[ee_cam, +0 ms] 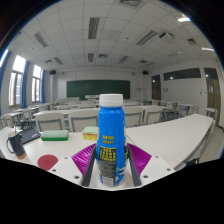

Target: Pour water

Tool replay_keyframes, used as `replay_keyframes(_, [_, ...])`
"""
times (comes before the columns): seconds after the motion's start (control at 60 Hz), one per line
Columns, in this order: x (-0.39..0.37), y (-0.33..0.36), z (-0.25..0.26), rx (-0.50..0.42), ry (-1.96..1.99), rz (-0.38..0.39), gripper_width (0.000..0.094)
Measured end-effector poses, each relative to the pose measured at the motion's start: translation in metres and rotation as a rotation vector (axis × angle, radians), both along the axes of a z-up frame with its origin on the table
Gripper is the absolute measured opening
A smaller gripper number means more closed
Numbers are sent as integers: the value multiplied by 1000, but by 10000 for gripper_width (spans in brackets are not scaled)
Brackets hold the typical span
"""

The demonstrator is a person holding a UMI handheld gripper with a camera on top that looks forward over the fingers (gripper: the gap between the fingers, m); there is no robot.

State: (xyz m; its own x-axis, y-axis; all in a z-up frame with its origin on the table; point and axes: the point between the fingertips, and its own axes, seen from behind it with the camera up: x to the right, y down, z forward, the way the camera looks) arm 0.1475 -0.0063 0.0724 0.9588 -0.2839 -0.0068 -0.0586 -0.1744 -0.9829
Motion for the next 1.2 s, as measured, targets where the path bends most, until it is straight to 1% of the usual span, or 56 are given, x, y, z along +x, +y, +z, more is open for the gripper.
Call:
replay_keyframes(0.05, [-2,3,-1,20,-19,9,551])
replay_keyframes(0.117, [-5,6,2,46,-43,25,468])
replay_keyframes(0.183, [-2,5,3,55,-31,23,421])
replay_keyframes(0.283, [-14,8,8,17,-121,38,421])
replay_keyframes(0.35, [-22,5,33,6,-280,41,420])
replay_keyframes(0.483, [-80,16,97,-9,-801,95,420])
replay_keyframes(0.517, [-107,20,107,-6,-937,103,420])
replay_keyframes(0.6, [-160,32,135,-16,-1250,163,416])
replay_keyframes(0.65, [-182,38,145,-28,-1414,207,418])
replay_keyframes(0.667, [-199,48,140,-30,-1464,209,419])
replay_keyframes(0.733, [-229,55,143,-50,-1691,243,417])
replay_keyframes(0.8, [-238,47,152,-70,-1926,251,416])
replay_keyframes(0.817, [-250,62,148,-72,-1976,250,416])
replay_keyframes(0.867, [-262,62,147,-69,-2119,253,416])
replay_keyframes(0.883, [-258,47,150,-67,-2161,256,416])
replay_keyframes(0.9, [-269,61,143,-65,-2186,263,416])
replay_keyframes(0.917, [-263,45,145,-70,-2220,266,416])
replay_keyframes(0.967, [-266,36,143,-86,-2296,280,416])
replay_keyframes(0.983, [-267,35,142,-87,-2314,274,416])
replay_keyframes(1.0, [-278,54,150,-90,-2324,279,417])
replay_keyframes(1.067, [-275,50,155,-89,-2364,262,416])
replay_keyframes(1.117, [-272,45,159,-85,-2360,262,417])
replay_keyframes(1.133, [-265,33,163,-88,-2352,260,417])
replay_keyframes(1.2, [-255,34,170,-88,-2257,251,417])
